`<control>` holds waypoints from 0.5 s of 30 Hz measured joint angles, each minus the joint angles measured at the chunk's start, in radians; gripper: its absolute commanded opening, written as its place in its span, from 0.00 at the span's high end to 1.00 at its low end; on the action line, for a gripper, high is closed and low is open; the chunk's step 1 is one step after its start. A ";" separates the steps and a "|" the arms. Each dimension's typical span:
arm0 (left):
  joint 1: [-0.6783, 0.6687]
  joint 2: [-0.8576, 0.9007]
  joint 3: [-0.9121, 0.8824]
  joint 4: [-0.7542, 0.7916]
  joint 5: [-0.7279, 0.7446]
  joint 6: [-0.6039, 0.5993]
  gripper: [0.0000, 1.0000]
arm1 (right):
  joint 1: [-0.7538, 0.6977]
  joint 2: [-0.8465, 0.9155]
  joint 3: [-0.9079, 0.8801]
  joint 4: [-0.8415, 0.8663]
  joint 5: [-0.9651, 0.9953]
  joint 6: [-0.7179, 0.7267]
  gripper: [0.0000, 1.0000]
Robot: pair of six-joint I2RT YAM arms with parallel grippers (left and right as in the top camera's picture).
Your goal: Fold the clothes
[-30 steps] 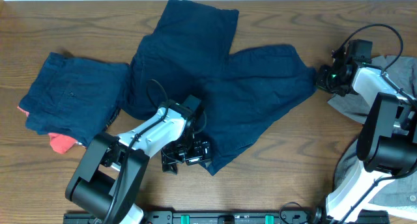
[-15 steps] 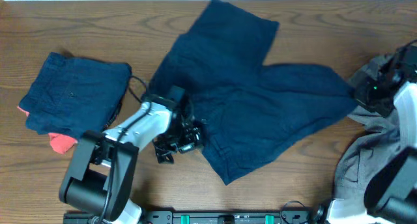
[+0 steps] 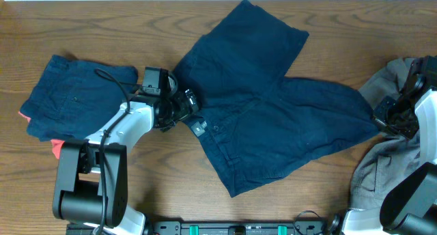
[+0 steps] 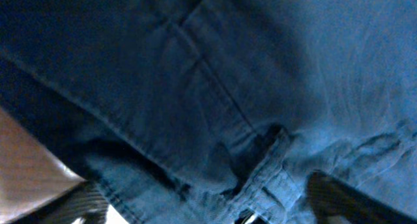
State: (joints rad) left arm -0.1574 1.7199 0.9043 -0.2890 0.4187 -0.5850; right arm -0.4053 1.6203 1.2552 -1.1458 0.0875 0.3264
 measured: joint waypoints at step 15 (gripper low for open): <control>0.025 0.093 0.025 0.345 -0.013 -0.053 0.89 | 0.000 0.000 0.000 -0.033 -0.016 0.002 0.99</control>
State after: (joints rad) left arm -0.1322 1.8126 0.9295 0.0563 0.4061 -0.6380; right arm -0.4053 1.6203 1.2552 -1.1786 0.0719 0.3283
